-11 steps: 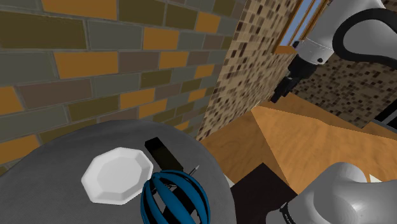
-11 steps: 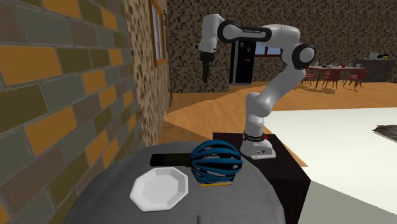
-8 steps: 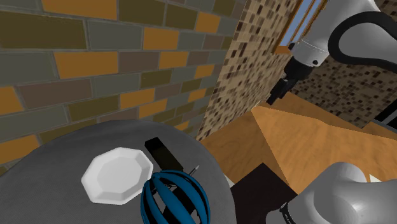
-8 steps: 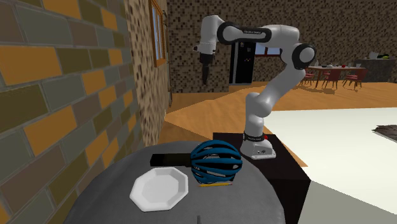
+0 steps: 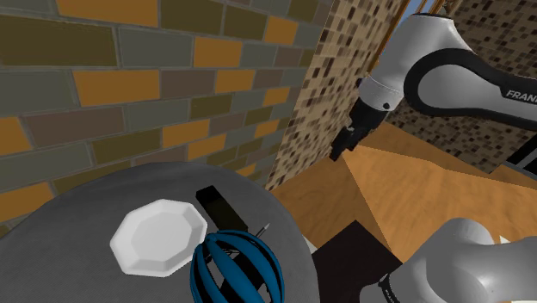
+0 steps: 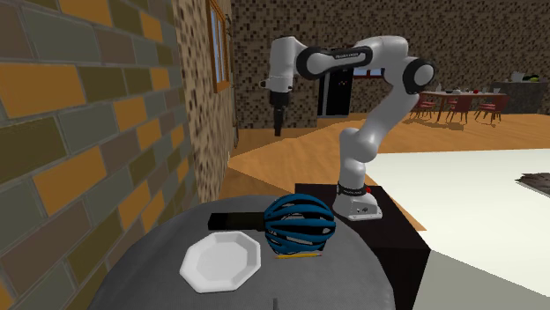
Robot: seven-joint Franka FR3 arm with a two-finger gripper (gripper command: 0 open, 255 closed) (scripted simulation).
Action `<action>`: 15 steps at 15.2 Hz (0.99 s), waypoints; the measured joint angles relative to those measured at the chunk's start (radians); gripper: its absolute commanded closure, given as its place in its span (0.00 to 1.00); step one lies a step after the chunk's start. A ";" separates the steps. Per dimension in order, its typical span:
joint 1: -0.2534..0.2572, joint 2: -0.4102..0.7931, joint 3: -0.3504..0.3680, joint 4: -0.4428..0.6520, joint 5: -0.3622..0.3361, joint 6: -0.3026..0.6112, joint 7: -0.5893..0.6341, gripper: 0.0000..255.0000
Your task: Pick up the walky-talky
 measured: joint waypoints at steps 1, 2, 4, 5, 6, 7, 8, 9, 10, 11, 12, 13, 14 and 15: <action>0.007 0.018 0.018 0.001 0.012 0.014 0.020 0.00; 0.012 0.039 0.034 0.006 0.022 0.027 0.037 0.00; 0.028 0.065 0.071 -0.008 0.045 0.063 0.076 0.00; 0.033 0.082 0.086 -0.015 0.054 0.083 0.092 0.00; 0.039 0.104 0.105 -0.021 0.064 0.109 0.111 0.00; 0.042 0.133 0.120 -0.013 0.070 0.128 0.127 0.00; 0.049 0.149 0.139 -0.022 0.080 0.151 0.146 0.00; 0.054 0.175 0.156 -0.013 0.087 0.166 0.165 0.00; 0.060 0.197 0.176 -0.016 0.095 0.190 0.185 0.00; 0.063 0.229 0.194 -0.001 0.098 0.205 0.205 0.00; 0.066 0.256 0.211 -0.005 0.103 0.234 0.222 0.00; 0.067 0.293 0.228 0.013 0.102 0.251 0.241 0.00; 0.070 0.313 0.241 0.010 0.105 0.273 0.255 0.00; 0.074 0.345 0.261 0.027 0.105 0.287 0.279 0.00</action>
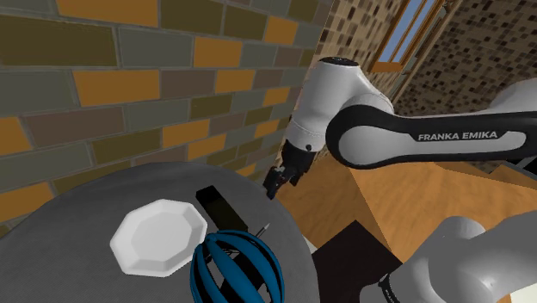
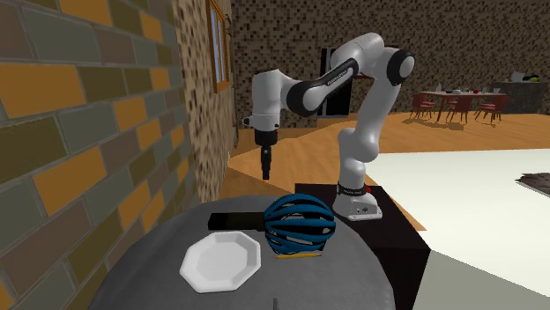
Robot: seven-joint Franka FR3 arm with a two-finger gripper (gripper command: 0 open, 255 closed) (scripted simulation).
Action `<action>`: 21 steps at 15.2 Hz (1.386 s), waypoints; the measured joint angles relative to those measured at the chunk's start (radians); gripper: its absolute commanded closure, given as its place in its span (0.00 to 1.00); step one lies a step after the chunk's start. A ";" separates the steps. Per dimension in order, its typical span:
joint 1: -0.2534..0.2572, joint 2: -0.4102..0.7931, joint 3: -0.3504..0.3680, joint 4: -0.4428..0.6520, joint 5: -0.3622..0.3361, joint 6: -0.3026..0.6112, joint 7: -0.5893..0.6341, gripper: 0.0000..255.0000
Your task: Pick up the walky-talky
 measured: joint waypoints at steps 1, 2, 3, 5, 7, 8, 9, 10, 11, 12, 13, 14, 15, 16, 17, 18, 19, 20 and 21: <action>0.003 0.026 0.016 0.004 0.000 0.020 0.019 0.00; 0.007 0.059 0.035 0.016 -0.003 0.039 0.043 0.00; 0.008 0.094 0.053 0.027 -0.008 0.061 0.065 0.00; 0.009 0.174 0.085 0.061 -0.029 0.100 0.112 0.00; 0.018 0.240 0.117 0.096 -0.050 0.125 0.165 0.00; 0.024 0.275 0.132 0.115 -0.063 0.136 0.194 0.00; 0.027 0.317 0.143 0.137 -0.083 0.150 0.220 0.00; 0.030 0.351 0.150 0.151 -0.099 0.164 0.240 0.00; 0.033 0.371 0.154 0.159 -0.110 0.174 0.253 0.00; 0.035 0.387 0.157 0.161 -0.119 0.185 0.264 0.00; 0.036 0.399 0.157 0.157 -0.126 0.200 0.268 0.00; 0.038 0.412 0.158 0.158 -0.134 0.209 0.277 0.00; 0.040 0.424 0.159 0.154 -0.142 0.224 0.284 0.00; 0.041 0.434 0.159 0.149 -0.149 0.237 0.290 0.00; 0.042 0.444 0.158 0.144 -0.156 0.250 0.295 0.00; 0.042 0.450 0.157 0.140 -0.161 0.259 0.297 0.00; 0.042 0.455 0.157 0.139 -0.164 0.265 0.300 1.00; 0.043 0.456 0.157 0.138 -0.166 0.267 0.301 1.00; 0.043 0.457 0.157 0.138 -0.166 0.268 0.302 1.00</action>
